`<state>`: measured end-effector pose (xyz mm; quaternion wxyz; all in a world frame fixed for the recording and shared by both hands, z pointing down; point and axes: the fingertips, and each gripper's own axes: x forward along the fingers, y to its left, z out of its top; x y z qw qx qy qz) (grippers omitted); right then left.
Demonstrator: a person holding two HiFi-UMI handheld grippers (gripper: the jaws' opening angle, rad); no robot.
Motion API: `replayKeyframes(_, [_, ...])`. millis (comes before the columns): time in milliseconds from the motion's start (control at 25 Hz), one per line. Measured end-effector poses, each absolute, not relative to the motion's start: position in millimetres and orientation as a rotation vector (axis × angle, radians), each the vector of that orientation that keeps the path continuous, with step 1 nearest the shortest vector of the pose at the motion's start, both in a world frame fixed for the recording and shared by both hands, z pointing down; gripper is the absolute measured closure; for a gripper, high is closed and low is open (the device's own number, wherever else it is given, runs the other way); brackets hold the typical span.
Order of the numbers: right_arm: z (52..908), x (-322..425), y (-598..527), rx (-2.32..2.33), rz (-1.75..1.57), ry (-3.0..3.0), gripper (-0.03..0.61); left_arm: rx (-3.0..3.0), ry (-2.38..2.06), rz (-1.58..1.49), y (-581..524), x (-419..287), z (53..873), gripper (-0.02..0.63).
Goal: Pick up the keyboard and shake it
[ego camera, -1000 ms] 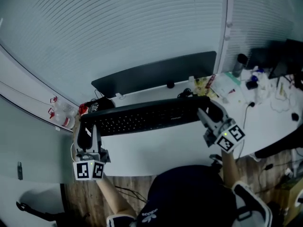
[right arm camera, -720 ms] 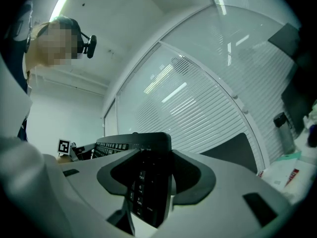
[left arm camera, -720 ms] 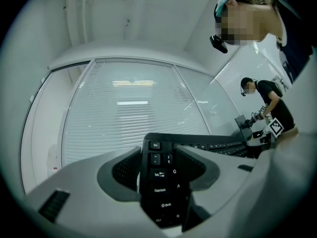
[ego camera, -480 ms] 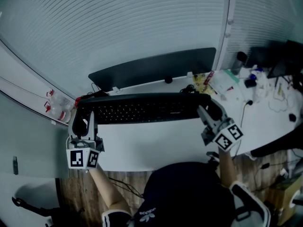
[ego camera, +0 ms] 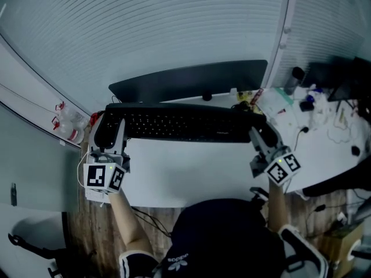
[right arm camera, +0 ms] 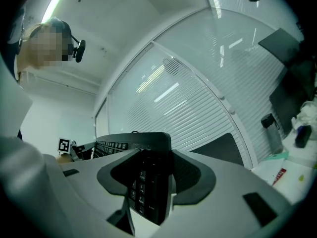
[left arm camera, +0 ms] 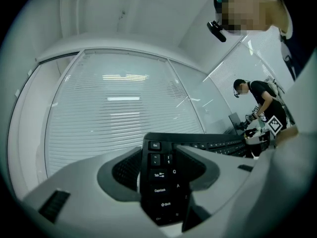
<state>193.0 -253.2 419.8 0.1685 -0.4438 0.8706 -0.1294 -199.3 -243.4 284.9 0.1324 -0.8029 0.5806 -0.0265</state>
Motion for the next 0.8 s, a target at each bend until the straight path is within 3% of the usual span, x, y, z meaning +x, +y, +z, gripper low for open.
replayKeyframes(800, [412,205,-249,-1.29,-0.343,2.492,0.39,-2.356,1.686,-0.05,-236,-190,286,0.408])
